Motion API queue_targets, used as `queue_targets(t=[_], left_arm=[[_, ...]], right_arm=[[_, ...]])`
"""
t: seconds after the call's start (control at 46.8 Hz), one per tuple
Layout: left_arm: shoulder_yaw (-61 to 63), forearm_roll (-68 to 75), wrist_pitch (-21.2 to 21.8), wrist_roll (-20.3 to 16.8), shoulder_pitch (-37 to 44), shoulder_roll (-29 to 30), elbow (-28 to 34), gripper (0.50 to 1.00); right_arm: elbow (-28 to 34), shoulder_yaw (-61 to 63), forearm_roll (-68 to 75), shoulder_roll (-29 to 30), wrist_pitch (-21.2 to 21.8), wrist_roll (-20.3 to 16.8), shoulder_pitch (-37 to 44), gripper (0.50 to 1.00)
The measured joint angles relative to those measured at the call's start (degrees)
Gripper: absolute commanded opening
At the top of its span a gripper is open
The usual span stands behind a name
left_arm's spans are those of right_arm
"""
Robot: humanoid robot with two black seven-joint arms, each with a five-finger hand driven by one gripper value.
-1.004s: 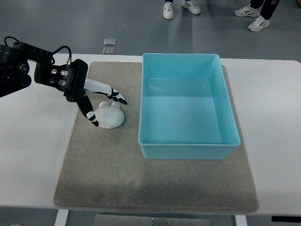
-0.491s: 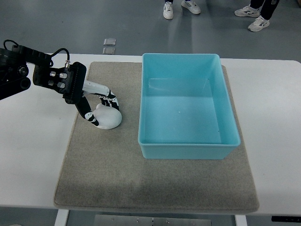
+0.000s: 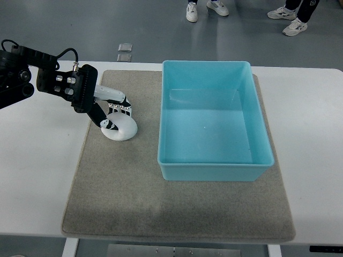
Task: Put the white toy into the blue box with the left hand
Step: 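Lift the toy with the left hand and carry it over the blue box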
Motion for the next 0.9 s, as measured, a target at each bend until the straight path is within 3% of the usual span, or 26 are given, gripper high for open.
queue_targets(t=[0.683, 0.897], left_arm=[[-4.9, -1.1, 3.4, -0.1, -9.3, 0.0, -0.3, 0.503], [-5.3, -1.5, 8.3, -0.1, -9.1, -0.3, -1.9, 0.508]], right_arm=[[0.0, 0.0, 0.0, 0.0, 0.0, 0.0, 0.0, 0.936], [0.0, 0.0, 0.0, 0.0, 0.0, 0.0, 0.0, 0.936]])
